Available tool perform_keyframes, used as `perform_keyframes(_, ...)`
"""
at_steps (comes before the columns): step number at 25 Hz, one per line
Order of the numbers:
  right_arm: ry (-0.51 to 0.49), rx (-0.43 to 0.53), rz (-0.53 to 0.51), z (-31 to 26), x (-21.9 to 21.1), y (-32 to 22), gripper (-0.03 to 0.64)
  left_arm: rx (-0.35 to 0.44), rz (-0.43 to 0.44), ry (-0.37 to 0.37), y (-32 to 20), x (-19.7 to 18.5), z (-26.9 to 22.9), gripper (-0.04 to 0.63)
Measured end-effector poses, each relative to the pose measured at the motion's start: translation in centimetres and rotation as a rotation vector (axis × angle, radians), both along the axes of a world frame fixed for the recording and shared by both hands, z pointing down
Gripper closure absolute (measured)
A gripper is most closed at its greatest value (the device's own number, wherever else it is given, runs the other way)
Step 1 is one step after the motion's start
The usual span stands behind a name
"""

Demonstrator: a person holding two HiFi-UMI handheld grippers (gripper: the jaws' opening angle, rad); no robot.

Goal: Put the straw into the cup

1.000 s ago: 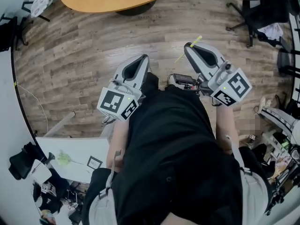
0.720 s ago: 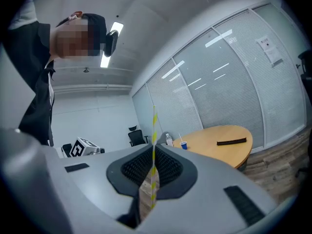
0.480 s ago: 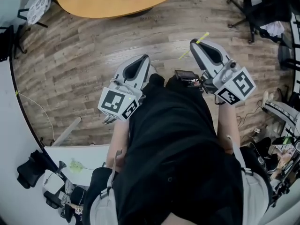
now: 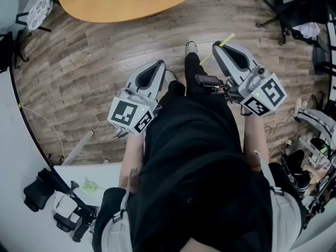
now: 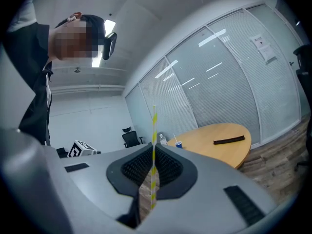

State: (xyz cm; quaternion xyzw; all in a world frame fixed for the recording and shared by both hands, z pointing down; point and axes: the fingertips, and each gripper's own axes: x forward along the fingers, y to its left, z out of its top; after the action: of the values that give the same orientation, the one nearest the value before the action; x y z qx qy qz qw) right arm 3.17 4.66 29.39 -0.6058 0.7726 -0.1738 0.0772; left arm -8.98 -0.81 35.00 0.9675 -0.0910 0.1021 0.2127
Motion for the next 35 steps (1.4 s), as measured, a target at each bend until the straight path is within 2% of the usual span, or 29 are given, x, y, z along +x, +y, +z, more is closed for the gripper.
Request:
perform_keyframes(6, -0.005, 0.017, -0.045, -0.5, 3.0, -3.4, 0.591, 0.002, -0.029, -0.013, -2.0, 2.7, 0.0, 0.583)
perform_keyframes(21, -0.054, 0.066, -0.261, -1.5, 10.5, -14.3, 0.591, 0.026, -0.223, -0.011, -9.7, 10.3, -2.7, 0.583)
perform_keyframes(26, -0.077, 0.055, -0.343, -0.6, 11.3, -17.7, 0.591, 0.016, -0.324, -0.034, -10.7, 10.2, -2.4, 0.583)
perform_keyframes(35, -0.062, 0.033, -0.401, 2.1, 10.2, -24.1, 0.591, 0.005, -0.516, -0.06, -12.7, 8.0, -2.1, 0.583)
